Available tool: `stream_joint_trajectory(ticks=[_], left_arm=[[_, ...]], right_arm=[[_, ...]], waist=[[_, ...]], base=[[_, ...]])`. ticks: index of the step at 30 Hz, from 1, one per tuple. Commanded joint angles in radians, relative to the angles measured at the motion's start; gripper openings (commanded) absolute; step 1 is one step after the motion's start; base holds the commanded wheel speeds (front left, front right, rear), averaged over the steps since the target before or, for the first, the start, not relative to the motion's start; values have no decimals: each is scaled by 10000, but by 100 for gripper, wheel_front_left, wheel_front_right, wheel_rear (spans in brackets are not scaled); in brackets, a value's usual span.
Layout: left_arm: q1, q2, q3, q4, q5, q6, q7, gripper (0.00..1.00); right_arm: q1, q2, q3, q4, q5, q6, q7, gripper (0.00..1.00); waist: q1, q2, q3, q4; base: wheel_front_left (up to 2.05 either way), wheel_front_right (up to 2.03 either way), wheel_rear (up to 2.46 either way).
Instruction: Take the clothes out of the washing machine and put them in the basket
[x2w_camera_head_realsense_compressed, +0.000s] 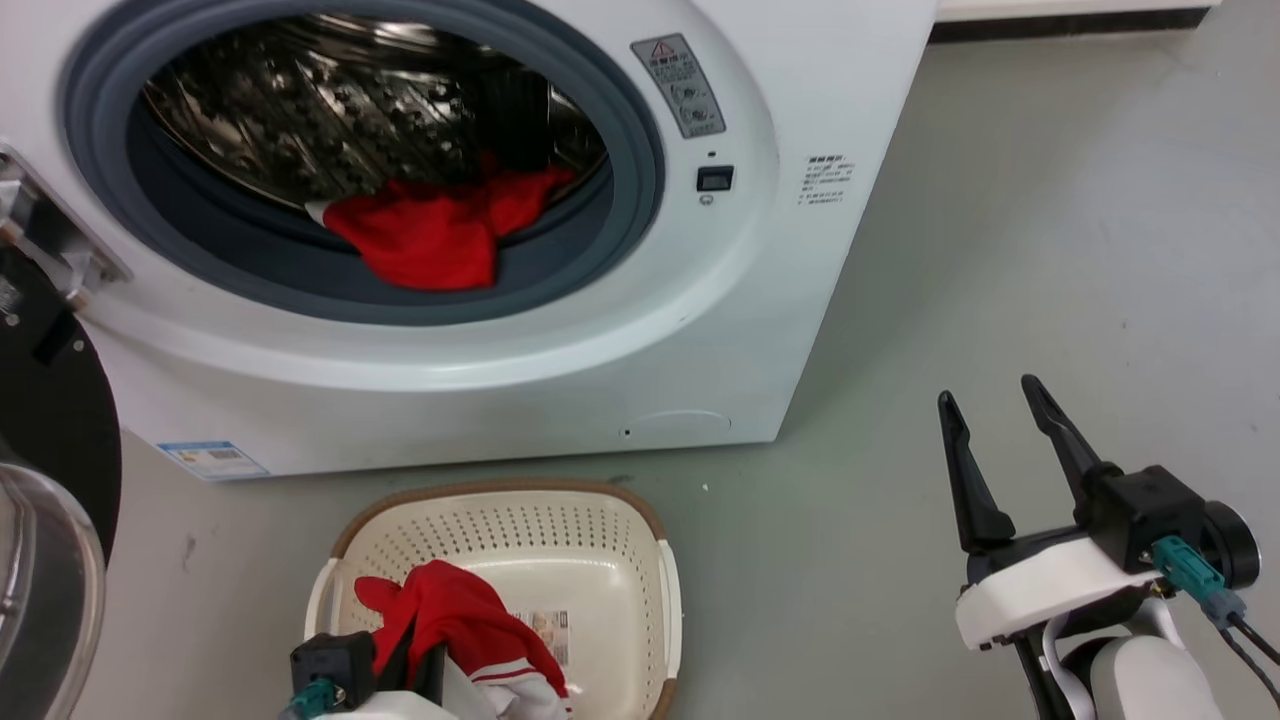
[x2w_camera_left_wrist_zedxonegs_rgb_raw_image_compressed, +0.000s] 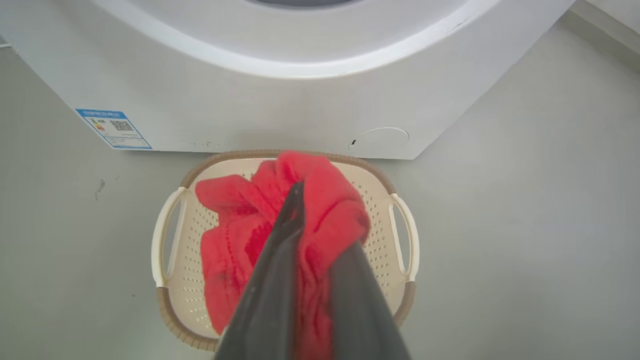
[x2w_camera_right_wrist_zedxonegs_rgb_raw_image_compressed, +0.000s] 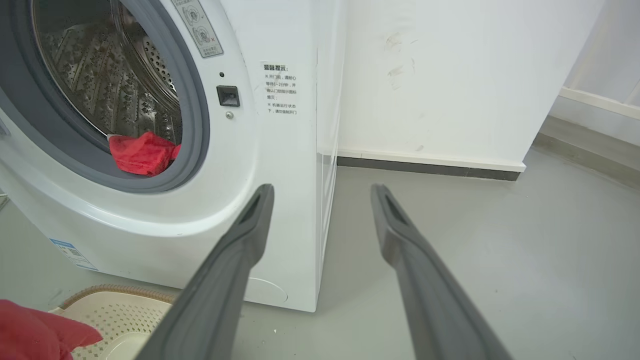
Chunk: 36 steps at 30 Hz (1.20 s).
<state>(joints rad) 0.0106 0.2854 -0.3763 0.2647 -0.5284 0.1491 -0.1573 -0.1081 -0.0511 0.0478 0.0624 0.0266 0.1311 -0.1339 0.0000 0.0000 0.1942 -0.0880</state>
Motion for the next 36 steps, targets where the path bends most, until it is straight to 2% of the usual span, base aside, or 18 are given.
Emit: stream_joint_trajectory(ticks=[1,7,23,36], left_arm=[[-346,-122,-8,346,-64,-102,-103,0],[-1477,-596,123,2431,-254,-465,-622,0],[-5046,-882,206,6844,265,-1326,-1084,0],[-6406,-636,738,9065,195,-1397,-1080,0]], right_arm=[[-221,15,33,-69,17,-7,-36,100],[-598,17,164,-145,64,-7,-103,100],[-1852,17,462,-155,158,-7,-475,100],[-2498,17,986,10,567,-8,-904,100]], waist=[[0,0,416,-51],[0,0,1419,-206],[0,0,4177,-953],[0,0,5521,-1704]], base=[[0,0,0],[0,0,0],[0,0,0],[0,0,0]])
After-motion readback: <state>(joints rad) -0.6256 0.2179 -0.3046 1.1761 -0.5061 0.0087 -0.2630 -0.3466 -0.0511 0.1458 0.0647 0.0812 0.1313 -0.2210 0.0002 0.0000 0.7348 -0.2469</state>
